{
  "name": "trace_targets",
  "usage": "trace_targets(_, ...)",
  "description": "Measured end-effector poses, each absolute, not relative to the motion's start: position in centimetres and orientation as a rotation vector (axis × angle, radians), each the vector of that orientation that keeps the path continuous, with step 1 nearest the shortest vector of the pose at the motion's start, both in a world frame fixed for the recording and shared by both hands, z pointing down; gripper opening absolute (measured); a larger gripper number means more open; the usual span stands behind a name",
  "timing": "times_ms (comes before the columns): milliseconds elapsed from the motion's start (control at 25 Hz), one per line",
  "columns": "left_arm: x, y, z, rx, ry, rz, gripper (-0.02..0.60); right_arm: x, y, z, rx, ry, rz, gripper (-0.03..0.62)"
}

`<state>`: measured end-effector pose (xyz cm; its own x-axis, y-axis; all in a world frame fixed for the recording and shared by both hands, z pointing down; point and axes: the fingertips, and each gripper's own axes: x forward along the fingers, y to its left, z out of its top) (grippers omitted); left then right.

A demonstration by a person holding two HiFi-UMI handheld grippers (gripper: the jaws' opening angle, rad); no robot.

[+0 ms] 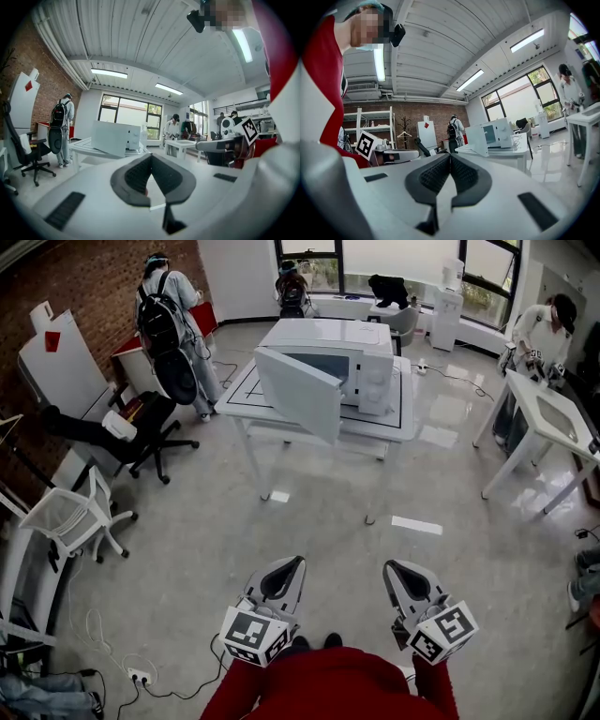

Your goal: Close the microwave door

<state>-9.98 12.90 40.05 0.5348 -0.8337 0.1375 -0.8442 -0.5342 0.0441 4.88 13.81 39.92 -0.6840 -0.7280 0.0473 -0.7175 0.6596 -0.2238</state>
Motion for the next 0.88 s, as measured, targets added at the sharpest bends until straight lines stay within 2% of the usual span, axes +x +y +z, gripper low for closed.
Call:
trace_targets(840,-10.3,7.0,38.9,2.592,-1.599,0.213,0.012,8.2,10.3,39.6,-1.291,2.766,-0.338,0.014)
trace_targets(880,-10.5,6.3,38.8,2.586,-1.597,0.210,0.032,8.2,9.9,39.6,-1.298,2.762,-0.340,0.015)
